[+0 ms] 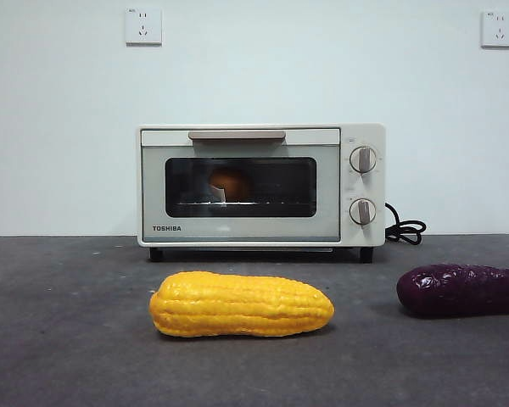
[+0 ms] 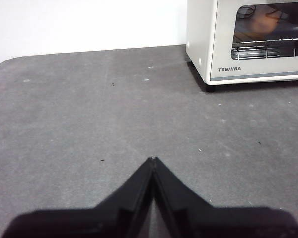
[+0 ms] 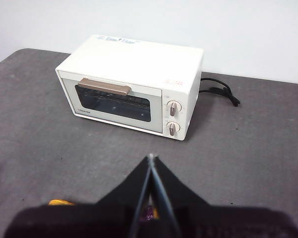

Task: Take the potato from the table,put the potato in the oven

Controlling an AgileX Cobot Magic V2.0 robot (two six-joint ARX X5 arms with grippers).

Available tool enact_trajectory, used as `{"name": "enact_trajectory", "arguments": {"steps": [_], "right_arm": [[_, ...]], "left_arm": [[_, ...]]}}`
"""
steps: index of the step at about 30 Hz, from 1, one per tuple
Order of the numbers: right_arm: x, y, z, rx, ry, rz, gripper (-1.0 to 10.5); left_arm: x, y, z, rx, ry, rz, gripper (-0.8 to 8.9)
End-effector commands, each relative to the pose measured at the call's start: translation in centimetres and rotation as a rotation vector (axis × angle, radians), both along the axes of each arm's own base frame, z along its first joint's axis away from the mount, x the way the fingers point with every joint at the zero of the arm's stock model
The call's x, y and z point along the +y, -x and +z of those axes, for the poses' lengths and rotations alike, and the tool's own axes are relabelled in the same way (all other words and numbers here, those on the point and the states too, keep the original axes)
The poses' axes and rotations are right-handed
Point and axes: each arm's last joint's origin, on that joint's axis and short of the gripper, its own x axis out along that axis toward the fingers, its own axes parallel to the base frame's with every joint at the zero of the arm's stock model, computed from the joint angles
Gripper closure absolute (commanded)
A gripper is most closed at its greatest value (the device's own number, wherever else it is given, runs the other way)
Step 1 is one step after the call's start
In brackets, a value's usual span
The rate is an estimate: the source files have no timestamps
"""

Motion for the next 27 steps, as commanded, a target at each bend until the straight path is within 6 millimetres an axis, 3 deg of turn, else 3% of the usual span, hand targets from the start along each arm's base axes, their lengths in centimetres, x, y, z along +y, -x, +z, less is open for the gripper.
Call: {"name": "enact_trajectory", "arguments": {"steps": [1,9,15,19,23,27], "right_arm": [[-0.1,0.0,-0.2,0.008,0.021,0.0,9.5],[-0.1,0.0,-0.2,-0.016,0.085,0.027,9.5],[-1.3,-0.5,-0.3,-0.016,0.145,-0.106,9.5],[-1.8,-1.4,-1.0,-0.002,0.087,-0.133,9.5],[-1.6,-3.1,-2.7,-0.136,0.014,-0.011,9.5],[-1.5,-5.1,-6.4,-0.309,0.023,0.087,9.5]], "left_arm": [[0.0,0.0,-0.3,0.003,0.004,0.004,8.18],[0.0,0.0,-0.3,0.002,0.004,0.003,8.17],[0.0,-0.1,-0.3,0.003,0.004,0.004,8.17],[0.0,-0.1,-0.3,0.003,0.004,0.004,8.17],[0.0,-0.1,-0.3,0.003,0.004,0.003,8.17],[0.0,0.0,-0.3,0.003,0.004,0.004,8.18]]}}
